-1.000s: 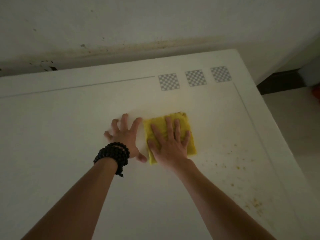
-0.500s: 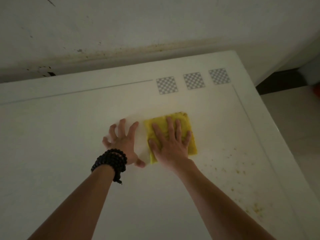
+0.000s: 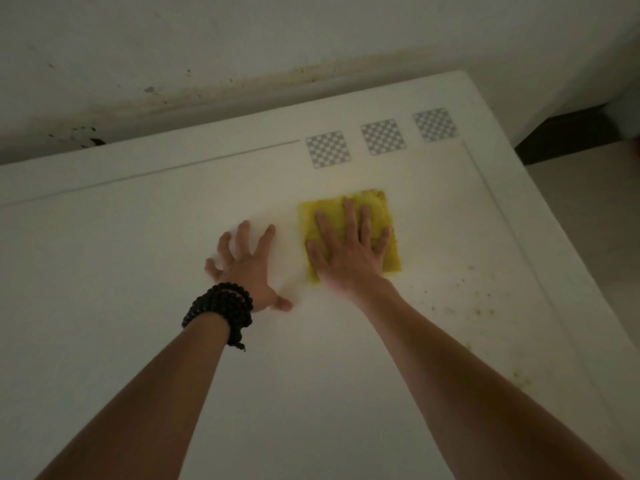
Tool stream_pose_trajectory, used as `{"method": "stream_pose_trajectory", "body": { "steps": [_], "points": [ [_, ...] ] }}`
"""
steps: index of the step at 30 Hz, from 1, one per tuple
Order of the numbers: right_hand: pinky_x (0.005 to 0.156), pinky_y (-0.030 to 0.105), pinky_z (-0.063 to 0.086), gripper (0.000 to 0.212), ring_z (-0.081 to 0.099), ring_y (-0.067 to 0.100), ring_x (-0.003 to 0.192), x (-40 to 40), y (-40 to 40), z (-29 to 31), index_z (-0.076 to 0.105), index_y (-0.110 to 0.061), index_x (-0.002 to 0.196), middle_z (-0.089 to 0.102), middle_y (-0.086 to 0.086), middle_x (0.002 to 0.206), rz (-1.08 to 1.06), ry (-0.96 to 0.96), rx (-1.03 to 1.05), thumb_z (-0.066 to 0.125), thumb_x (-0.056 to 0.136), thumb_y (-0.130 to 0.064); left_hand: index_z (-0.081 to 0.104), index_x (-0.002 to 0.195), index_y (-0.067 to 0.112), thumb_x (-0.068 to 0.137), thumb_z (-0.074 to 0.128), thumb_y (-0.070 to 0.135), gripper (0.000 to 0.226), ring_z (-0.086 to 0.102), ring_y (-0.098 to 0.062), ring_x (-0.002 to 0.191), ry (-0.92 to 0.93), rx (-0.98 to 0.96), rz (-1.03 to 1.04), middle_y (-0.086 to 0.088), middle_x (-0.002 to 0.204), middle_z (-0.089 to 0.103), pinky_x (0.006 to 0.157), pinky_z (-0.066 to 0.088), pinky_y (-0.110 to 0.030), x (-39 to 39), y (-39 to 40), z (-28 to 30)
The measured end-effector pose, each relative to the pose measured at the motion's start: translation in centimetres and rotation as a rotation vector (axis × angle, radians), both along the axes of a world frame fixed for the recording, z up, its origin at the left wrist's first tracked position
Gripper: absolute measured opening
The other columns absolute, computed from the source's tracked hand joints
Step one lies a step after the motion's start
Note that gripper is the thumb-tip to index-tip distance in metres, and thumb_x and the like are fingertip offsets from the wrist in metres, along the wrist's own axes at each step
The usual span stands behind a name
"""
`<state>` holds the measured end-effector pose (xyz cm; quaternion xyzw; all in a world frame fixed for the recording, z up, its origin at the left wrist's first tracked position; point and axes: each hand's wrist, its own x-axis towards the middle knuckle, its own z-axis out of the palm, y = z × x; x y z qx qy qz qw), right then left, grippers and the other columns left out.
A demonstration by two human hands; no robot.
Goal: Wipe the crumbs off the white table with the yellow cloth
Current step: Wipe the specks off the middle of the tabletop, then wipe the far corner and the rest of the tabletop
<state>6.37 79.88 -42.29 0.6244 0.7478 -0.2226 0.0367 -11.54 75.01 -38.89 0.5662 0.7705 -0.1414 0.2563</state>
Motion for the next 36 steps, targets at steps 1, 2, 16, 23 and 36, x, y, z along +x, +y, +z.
{"method": "stream_pose_trajectory", "body": {
  "steps": [1,2,16,23,36],
  "points": [
    [0.108,0.062,-0.027,0.065,-0.032,0.027,0.148,0.3,-1.1,0.2,-0.001,-0.050,0.155,-0.027,-0.002,0.166,0.010,-0.003,-0.007,0.020,0.097,-0.067,-0.014,0.144,0.050,0.046,0.086,0.062,0.140,-0.020,-0.028,0.143,0.005,0.001,-0.003,0.008,0.154,-0.029,0.111,0.011,-0.060,0.3,-0.1,0.1],
    [0.109,0.063,-0.027,0.064,-0.033,0.027,0.147,0.6,-2.1,0.4,-0.002,-0.051,0.155,-0.028,-0.002,0.165,0.015,-0.008,-0.020,0.020,0.097,-0.067,-0.010,0.146,0.049,0.049,0.085,0.061,0.137,-0.017,-0.029,0.144,0.003,0.010,-0.004,0.006,0.156,-0.026,0.110,0.015,-0.060,0.7,-0.3,0.2],
    [0.109,0.065,-0.024,0.065,-0.043,0.026,0.142,2.7,-20.2,2.3,-0.008,-0.048,0.156,-0.038,-0.003,0.161,-0.008,-0.030,-0.100,0.013,0.098,-0.068,0.002,0.146,0.046,0.060,0.080,0.061,0.116,0.002,-0.033,0.142,0.000,-0.008,-0.282,-0.005,0.157,-0.009,0.105,0.029,-0.058,4.1,-15.0,2.7],
    [0.107,0.062,-0.029,0.065,-0.049,0.021,0.137,5.1,-31.1,1.7,-0.019,-0.053,0.151,-0.043,-0.008,0.157,-0.115,-0.028,-0.102,0.006,0.094,-0.073,-0.006,0.147,0.046,0.063,0.077,0.063,0.120,-0.006,-0.036,0.143,0.031,-0.006,-0.363,-0.004,0.157,-0.017,0.107,0.028,-0.057,5.6,-23.2,1.9],
    [0.103,0.059,-0.035,0.063,-0.049,0.019,0.137,10.0,-33.8,1.3,-0.019,-0.060,0.145,-0.044,-0.013,0.155,-0.287,-0.007,-0.111,0.007,0.090,-0.074,-0.005,0.148,0.045,0.060,0.076,0.067,0.122,-0.007,-0.032,0.144,-0.004,-0.014,-0.493,-0.002,0.158,-0.016,0.108,0.021,-0.059,10.8,-20.8,2.2]
  ]
}}
